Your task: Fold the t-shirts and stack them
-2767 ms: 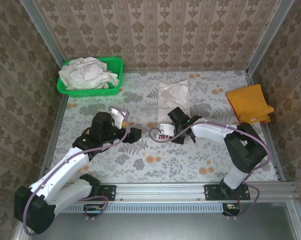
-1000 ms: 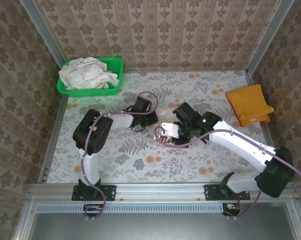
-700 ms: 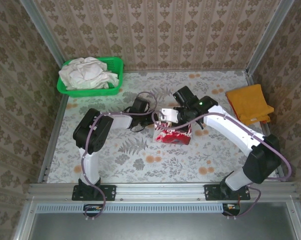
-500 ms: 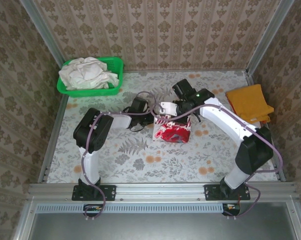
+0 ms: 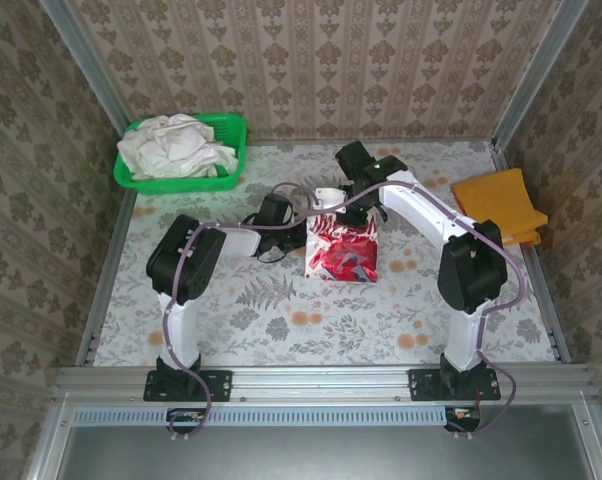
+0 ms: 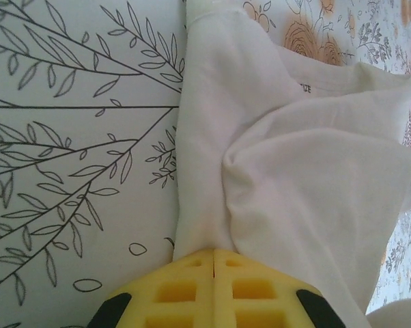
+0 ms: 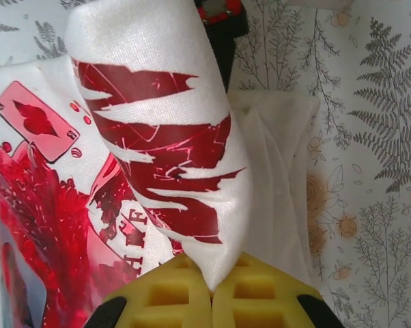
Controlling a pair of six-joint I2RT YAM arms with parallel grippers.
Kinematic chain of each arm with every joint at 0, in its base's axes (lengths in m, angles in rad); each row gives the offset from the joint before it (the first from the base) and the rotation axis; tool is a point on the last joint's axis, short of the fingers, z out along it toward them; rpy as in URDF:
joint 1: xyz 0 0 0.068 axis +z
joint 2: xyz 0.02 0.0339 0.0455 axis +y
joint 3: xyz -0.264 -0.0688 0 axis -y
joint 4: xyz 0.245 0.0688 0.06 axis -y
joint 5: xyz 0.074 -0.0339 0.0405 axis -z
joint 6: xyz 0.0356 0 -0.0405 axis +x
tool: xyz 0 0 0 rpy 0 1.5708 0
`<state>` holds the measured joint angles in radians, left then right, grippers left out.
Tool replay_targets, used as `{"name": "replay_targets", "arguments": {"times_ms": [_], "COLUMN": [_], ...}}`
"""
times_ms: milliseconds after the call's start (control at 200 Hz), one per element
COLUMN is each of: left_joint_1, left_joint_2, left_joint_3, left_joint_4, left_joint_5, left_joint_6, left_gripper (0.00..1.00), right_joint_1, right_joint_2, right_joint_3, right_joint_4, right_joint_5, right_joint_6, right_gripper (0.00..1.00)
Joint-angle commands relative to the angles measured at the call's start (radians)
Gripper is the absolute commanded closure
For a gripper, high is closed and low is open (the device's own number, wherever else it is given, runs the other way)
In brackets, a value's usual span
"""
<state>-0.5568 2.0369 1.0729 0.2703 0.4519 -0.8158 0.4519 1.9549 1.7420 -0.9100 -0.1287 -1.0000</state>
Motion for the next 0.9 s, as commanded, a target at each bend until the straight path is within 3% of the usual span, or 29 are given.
{"name": "replay_targets", "arguments": {"times_ms": [0,765,840,895], "left_joint_1": [0.014,0.021,0.021,0.021], "left_joint_2": [0.119,0.119,0.116,0.111], "left_joint_3": [-0.056,-0.067,-0.071,-0.075], "left_joint_4": [-0.143,-0.137,-0.136,-0.134], "left_joint_5": [-0.101,-0.093,-0.093,-0.093], "left_joint_6": [0.031,0.03,0.031,0.028], "left_gripper": [1.0,1.0,1.0,1.0], "right_joint_1": [-0.011,-0.042,-0.042,-0.045], "right_joint_2": [0.042,0.189,0.183,0.163], "right_joint_3": [0.045,0.042,0.028,-0.002], "right_joint_4": [-0.03,0.158,0.181,0.235], "right_joint_5": [0.036,0.101,0.111,0.121], "right_joint_6": [-0.015,0.041,0.055,0.086], "right_gripper": [1.0,1.0,0.88,0.72]}}
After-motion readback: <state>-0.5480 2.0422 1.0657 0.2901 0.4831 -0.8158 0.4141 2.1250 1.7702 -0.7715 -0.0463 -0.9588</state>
